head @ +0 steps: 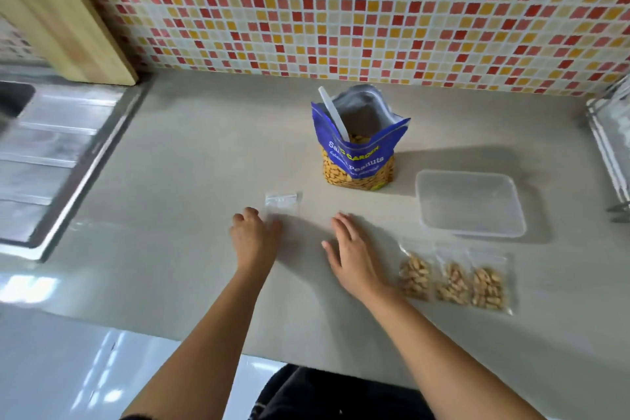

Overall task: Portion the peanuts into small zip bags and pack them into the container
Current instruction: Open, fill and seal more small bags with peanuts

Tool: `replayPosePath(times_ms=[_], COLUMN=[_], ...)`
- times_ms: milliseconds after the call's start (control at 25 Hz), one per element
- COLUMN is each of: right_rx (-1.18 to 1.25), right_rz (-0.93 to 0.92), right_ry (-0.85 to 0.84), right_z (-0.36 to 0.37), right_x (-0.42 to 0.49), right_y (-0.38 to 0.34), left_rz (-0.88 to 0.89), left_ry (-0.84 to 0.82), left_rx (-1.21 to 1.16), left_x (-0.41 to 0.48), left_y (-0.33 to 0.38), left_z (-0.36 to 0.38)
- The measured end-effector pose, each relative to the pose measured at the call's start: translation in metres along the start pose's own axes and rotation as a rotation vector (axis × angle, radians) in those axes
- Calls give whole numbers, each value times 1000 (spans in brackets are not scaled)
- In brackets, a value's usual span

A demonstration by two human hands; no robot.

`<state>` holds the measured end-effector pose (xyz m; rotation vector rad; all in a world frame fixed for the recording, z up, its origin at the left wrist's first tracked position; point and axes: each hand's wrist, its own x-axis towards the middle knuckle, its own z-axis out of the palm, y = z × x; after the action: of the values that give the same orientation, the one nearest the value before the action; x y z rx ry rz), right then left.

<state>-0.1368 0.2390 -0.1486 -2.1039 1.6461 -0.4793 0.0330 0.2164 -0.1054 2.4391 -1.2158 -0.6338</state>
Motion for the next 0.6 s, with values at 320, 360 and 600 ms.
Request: replayPosePath(times_ms=[320,360,600], right_rx=[-212,-208,77], right_rz=[21,32,-27], right_ry=[19,16,205], right_z=[26,26,19], right_x=[1,1,6], right_y=[-5,-6,-2], left_rz=[-155,-164,-70], left_ry=[-196,-224,-242], left_rx=[34,43,-178], left_x=[31,33,29], left_y=[-3,-1,0], left_z=[7,7,-4])
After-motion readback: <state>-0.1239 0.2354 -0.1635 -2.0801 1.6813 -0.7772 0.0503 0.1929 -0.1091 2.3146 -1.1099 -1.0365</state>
